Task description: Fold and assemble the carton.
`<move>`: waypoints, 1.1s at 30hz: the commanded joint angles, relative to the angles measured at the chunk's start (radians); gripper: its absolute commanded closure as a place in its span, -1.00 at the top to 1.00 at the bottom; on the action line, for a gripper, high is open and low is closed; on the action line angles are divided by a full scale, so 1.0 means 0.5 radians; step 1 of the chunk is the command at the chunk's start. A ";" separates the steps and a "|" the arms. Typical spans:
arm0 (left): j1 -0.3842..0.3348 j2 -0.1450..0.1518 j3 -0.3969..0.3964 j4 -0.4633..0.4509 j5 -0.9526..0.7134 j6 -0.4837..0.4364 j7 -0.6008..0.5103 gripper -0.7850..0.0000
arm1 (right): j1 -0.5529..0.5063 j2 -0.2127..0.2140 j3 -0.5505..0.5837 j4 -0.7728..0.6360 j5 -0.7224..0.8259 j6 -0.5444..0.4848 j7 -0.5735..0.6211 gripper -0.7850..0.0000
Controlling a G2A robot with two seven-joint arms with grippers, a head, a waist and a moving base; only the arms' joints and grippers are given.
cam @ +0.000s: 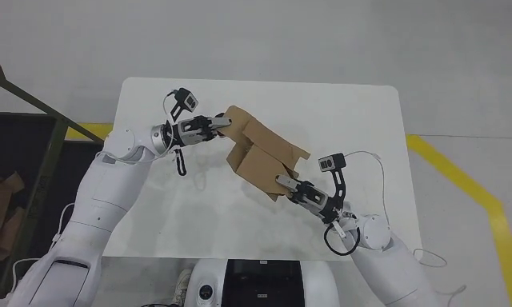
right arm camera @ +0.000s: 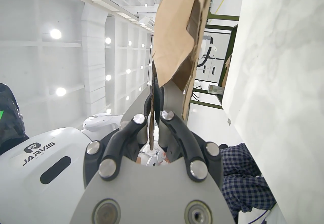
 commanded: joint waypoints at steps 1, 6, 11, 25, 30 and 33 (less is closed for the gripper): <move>0.005 0.002 -0.006 -0.004 0.010 0.009 -0.012 1.00 | -0.001 0.000 0.002 -0.002 -0.009 0.000 -0.001 -1.00; 0.022 0.009 -0.042 -0.006 0.026 0.030 -0.026 1.00 | -0.011 0.002 0.006 -0.017 -0.022 -0.002 0.009 -1.00; 0.032 0.015 -0.066 -0.020 0.048 0.048 -0.037 1.00 | -0.021 0.004 0.020 -0.025 -0.014 -0.012 0.026 -1.00; 0.017 0.041 -0.176 -0.038 0.033 -0.043 -0.266 1.00 | -0.033 0.034 0.149 -0.063 -0.042 -0.024 0.148 -1.00; -0.021 0.030 -0.121 -0.044 -0.010 -0.055 -0.416 1.00 | -0.025 0.046 0.176 -0.068 -0.107 -0.005 0.223 -1.00; -0.043 0.020 -0.087 -0.036 -0.055 -0.038 -0.439 1.00 | -0.037 0.055 0.198 -0.082 -0.120 0.021 0.253 -1.00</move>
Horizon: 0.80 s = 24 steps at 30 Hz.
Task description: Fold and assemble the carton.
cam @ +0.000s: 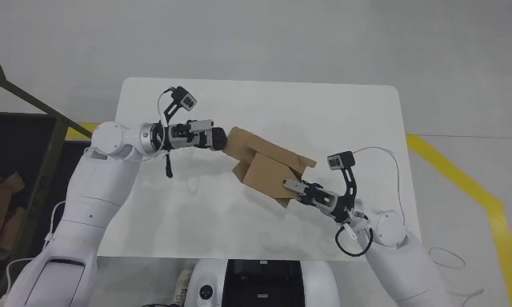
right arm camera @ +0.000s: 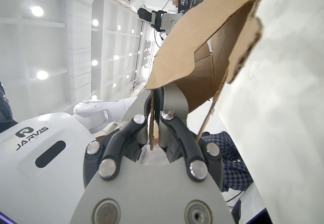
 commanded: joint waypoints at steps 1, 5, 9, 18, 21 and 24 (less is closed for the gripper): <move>-0.014 -0.007 0.024 0.012 -0.039 0.015 -0.018 1.00 | -0.011 0.005 0.014 -0.012 -0.002 0.021 0.006 -1.00; -0.036 -0.029 0.089 0.035 -0.125 0.030 -0.054 1.00 | -0.035 0.015 0.031 -0.054 -0.048 0.067 0.030 -1.00; -0.050 -0.049 0.158 0.042 -0.160 0.031 -0.075 1.00 | -0.050 0.018 0.029 -0.087 -0.055 0.105 0.006 -1.00; -0.063 -0.080 0.251 0.050 -0.184 0.038 -0.107 1.00 | -0.052 0.008 -0.038 -0.124 -0.066 0.156 -0.093 -1.00; -0.066 -0.083 0.257 0.053 -0.193 0.052 -0.122 1.00 | -0.052 0.006 -0.051 -0.124 -0.065 0.163 -0.120 -1.00; -0.065 -0.085 0.259 0.053 -0.197 0.065 -0.144 1.00 | -0.053 0.004 -0.061 -0.123 -0.062 0.174 -0.154 -1.00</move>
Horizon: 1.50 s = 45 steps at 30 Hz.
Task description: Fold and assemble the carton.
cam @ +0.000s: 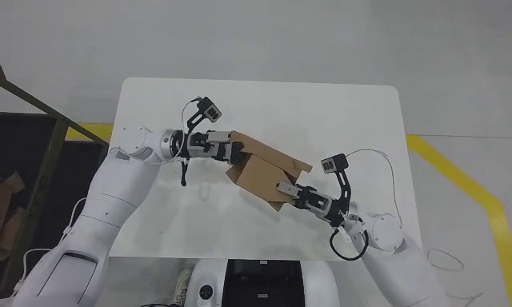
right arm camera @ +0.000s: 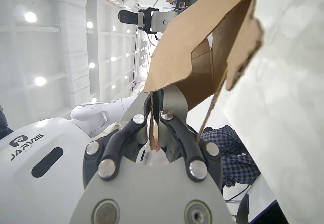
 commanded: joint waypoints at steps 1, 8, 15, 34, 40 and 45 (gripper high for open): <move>0.002 -0.001 0.001 -0.001 -0.005 0.011 -0.014 1.00 | 0.000 -0.001 -0.005 0.002 -0.001 0.006 -0.024 -1.00; 0.005 -0.003 -0.011 0.005 -0.005 0.018 -0.017 1.00 | 0.005 -0.006 -0.013 0.014 -0.009 -0.007 -0.085 -1.00; 0.012 -0.005 -0.023 0.011 0.001 0.031 -0.008 1.00 | -0.003 -0.007 -0.005 0.018 0.000 -0.017 -0.142 -1.00; -0.007 -0.032 0.041 0.003 -0.092 0.145 -0.149 1.00 | 0.056 -0.009 -0.047 0.055 0.015 0.022 -0.049 -1.00; -0.033 -0.034 0.098 -0.020 0.034 0.124 -0.164 1.00 | 0.114 -0.010 -0.056 0.077 0.027 0.054 0.003 -1.00; -0.053 -0.023 0.135 -0.029 0.098 0.106 -0.164 1.00 | 0.163 -0.007 -0.050 0.094 0.066 0.098 0.094 -1.00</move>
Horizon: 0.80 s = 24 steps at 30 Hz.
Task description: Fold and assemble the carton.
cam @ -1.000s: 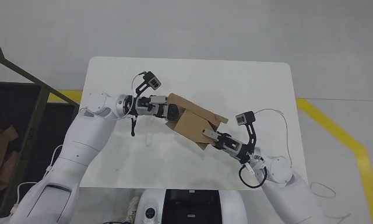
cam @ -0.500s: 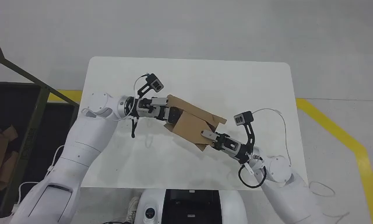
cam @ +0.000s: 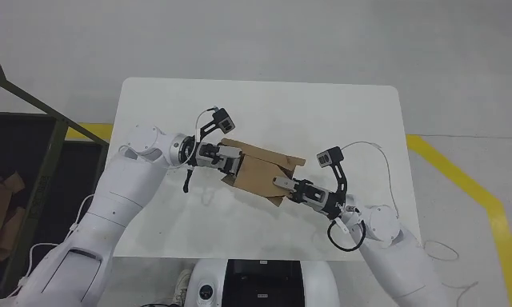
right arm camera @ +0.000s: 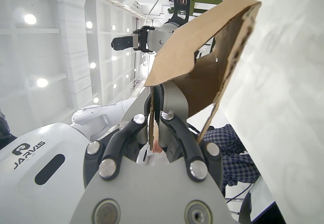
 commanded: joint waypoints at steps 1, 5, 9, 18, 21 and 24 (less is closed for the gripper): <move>-0.008 0.006 0.015 -0.006 0.004 -0.006 0.000 1.00 | 0.018 0.001 0.002 0.008 0.008 0.024 0.018 -1.00; -0.015 0.012 0.026 -0.011 -0.006 -0.015 0.000 1.00 | 0.018 0.001 0.002 0.008 0.008 0.024 0.018 -1.00; -0.015 0.012 0.026 -0.011 -0.006 -0.015 0.000 1.00 | 0.018 0.001 0.002 0.008 0.008 0.024 0.018 -1.00; -0.015 0.012 0.026 -0.011 -0.006 -0.015 0.000 1.00 | 0.018 0.001 0.002 0.008 0.008 0.024 0.018 -1.00; 0.005 0.012 0.022 -0.059 -0.001 -0.010 0.055 1.00 | 0.012 -0.002 -0.009 -0.010 0.020 0.057 -0.009 -1.00; 0.031 0.019 -0.008 -0.102 -0.005 -0.006 0.058 1.00 | 0.025 -0.002 -0.006 -0.020 0.021 0.072 -0.009 -1.00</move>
